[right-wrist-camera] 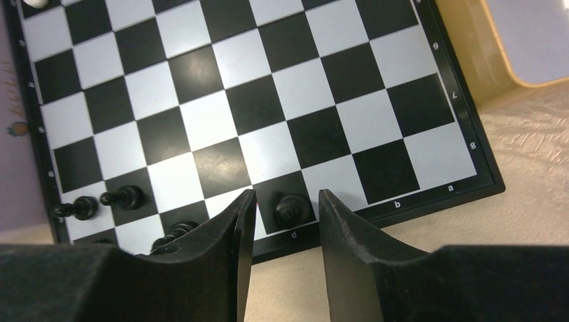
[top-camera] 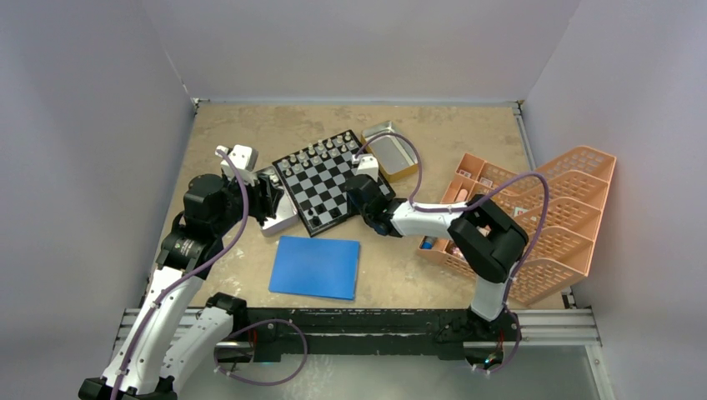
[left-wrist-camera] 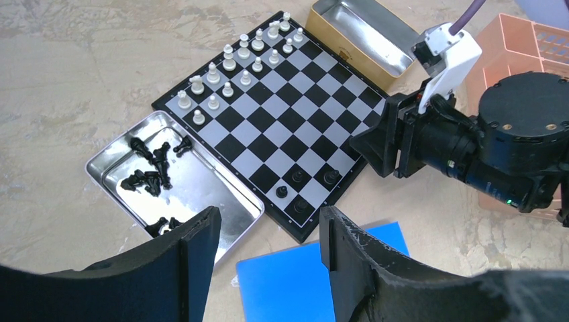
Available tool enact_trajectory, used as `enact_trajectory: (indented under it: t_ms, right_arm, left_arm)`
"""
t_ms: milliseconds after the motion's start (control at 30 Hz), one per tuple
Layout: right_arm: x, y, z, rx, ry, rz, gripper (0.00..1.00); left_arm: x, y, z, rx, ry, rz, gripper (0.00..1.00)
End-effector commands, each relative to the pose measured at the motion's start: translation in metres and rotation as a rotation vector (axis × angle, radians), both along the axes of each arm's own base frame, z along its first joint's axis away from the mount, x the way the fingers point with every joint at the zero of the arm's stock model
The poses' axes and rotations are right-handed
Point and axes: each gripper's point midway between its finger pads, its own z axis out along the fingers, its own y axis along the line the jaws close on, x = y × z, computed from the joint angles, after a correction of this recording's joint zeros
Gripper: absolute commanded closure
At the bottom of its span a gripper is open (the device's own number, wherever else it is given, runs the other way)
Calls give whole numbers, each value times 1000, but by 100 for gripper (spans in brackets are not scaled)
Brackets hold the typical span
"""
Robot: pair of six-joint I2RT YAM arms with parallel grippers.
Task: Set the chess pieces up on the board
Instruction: Place the chess piece on the chessboard, then adjust the chess piece on the chessboard.
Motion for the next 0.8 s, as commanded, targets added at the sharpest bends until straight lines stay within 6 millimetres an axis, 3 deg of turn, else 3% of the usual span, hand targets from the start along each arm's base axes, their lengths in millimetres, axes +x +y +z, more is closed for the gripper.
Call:
enact_trajectory:
  t_ms: [0, 167, 767]
  right_arm:
    - [5, 13, 45, 96, -62, 2, 59]
    - [4, 12, 34, 76, -42, -1, 62]
    - [7, 7, 25, 32, -27, -23, 70]
  left_arm:
    - [2, 0, 5, -10, -20, 4, 44]
    - [1, 0, 5, -11, -20, 4, 44]
    - [3, 1, 2, -5, -13, 14, 44]
